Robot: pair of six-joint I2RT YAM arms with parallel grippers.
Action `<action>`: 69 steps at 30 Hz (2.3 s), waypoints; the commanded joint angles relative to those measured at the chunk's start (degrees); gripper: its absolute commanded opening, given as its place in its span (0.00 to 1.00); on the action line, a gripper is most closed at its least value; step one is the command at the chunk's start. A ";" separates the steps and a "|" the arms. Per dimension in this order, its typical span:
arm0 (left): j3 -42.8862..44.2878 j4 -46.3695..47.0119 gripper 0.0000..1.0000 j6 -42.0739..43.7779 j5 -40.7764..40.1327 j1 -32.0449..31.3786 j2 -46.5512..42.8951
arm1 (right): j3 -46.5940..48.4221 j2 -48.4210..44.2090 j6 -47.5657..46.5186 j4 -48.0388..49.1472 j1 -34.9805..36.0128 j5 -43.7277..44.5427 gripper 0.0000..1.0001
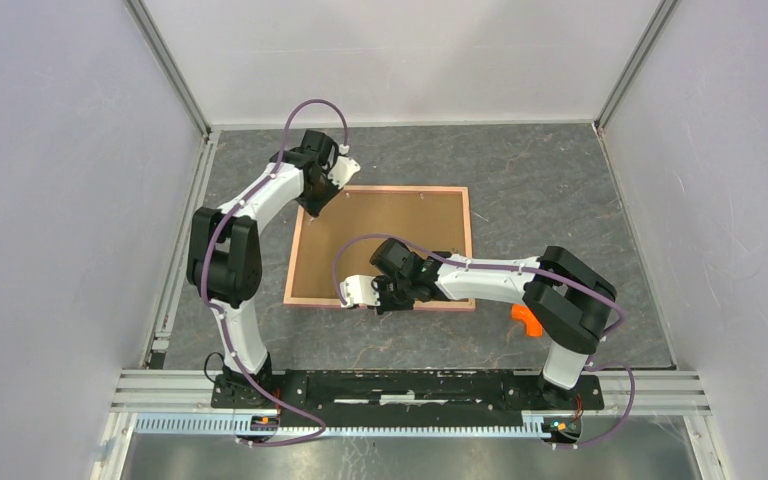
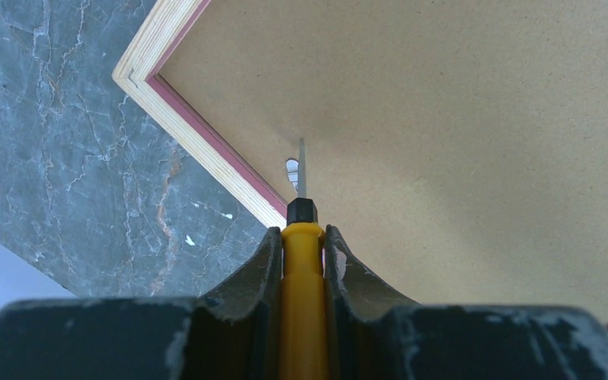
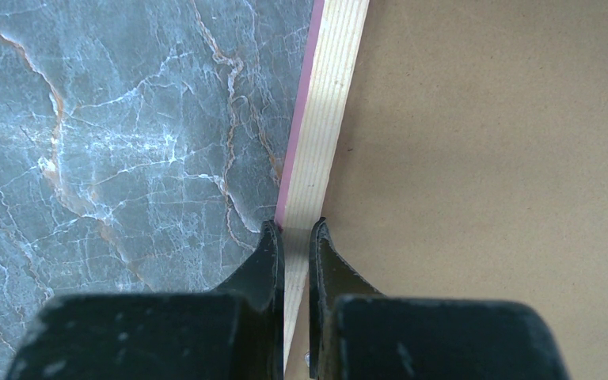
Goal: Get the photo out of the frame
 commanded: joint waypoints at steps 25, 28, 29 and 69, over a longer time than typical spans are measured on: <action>-3.85 -2.53 0.02 -2.08 0.28 0.69 -3.23 | -1.78 4.18 -3.29 -9.73 1.11 -5.79 0.00; -4.95 -3.38 0.02 -1.48 1.55 0.34 -4.16 | -1.56 4.30 -3.29 -9.87 1.11 -5.82 0.00; -5.26 -3.42 0.02 -1.41 1.83 0.25 -4.43 | -1.52 4.34 -3.29 -9.98 1.13 -5.91 0.00; -0.47 -9.33 0.02 -3.38 15.38 5.86 -11.01 | -2.35 -0.91 -25.12 -8.96 -12.79 17.71 0.36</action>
